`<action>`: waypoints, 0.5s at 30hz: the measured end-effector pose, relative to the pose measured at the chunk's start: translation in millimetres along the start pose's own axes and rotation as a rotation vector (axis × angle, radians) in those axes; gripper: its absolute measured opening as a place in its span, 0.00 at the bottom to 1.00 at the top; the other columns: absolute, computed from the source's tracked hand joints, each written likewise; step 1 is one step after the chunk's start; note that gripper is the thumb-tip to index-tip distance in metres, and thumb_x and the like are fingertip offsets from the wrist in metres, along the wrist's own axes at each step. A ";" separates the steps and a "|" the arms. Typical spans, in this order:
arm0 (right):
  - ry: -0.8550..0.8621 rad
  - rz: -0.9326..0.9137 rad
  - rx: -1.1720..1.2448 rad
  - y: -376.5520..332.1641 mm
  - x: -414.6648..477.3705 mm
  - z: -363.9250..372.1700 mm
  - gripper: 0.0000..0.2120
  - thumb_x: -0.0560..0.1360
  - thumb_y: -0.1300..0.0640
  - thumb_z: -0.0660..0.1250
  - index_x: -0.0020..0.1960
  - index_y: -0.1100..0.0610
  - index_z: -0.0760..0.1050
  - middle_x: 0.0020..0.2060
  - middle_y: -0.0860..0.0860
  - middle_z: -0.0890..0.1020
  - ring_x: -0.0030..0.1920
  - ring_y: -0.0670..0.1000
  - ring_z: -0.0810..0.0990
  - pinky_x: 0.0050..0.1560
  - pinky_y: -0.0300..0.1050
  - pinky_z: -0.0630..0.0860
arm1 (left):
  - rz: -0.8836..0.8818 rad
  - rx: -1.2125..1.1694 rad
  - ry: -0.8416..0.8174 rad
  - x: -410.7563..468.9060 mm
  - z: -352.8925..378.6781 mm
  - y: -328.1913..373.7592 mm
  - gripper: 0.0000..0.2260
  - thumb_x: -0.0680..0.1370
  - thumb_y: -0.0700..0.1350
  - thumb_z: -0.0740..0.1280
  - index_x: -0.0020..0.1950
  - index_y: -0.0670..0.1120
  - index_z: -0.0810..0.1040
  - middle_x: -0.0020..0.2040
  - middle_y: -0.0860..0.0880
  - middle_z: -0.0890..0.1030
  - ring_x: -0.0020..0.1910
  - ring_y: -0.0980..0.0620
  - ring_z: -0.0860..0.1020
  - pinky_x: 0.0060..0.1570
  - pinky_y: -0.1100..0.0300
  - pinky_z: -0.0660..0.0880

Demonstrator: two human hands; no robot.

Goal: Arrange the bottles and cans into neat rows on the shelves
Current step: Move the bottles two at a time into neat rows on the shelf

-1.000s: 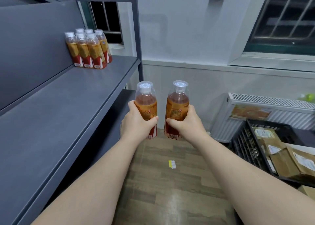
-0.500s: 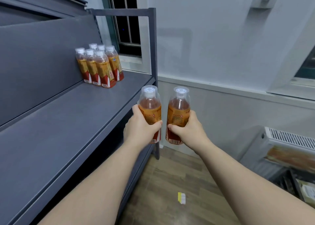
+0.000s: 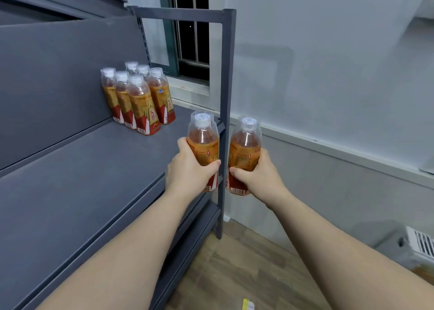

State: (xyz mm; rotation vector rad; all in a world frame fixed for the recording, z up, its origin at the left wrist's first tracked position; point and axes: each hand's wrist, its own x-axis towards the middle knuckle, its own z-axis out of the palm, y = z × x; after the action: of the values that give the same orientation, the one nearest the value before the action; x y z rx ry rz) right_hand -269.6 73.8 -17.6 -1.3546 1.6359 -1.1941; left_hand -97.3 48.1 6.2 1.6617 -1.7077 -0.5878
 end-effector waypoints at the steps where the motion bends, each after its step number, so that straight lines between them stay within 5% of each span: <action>1: -0.010 -0.005 0.001 -1.2 12.4 1.5 0.33 0.73 0.52 0.76 0.70 0.51 0.62 0.56 0.45 0.77 0.55 0.44 0.76 0.45 0.35 0.72 | -0.001 -0.008 0.000 11.2 1.4 0.7 0.33 0.72 0.59 0.75 0.67 0.52 0.60 0.61 0.49 0.77 0.59 0.45 0.78 0.55 0.48 0.77; 15: -0.161 -0.091 -0.026 -24.7 167.5 44.5 0.33 0.72 0.53 0.77 0.70 0.50 0.63 0.58 0.47 0.78 0.58 0.48 0.78 0.52 0.41 0.74 | -0.117 -0.004 0.183 137.7 0.7 -11.8 0.37 0.72 0.59 0.74 0.72 0.49 0.58 0.64 0.48 0.76 0.62 0.42 0.76 0.57 0.46 0.75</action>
State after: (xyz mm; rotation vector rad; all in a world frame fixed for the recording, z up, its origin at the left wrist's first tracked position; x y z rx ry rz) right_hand -256.8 -100.1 -2.0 -1.5152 1.4957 -1.0879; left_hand -84.2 -88.9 18.4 1.7648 -1.4860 -0.4772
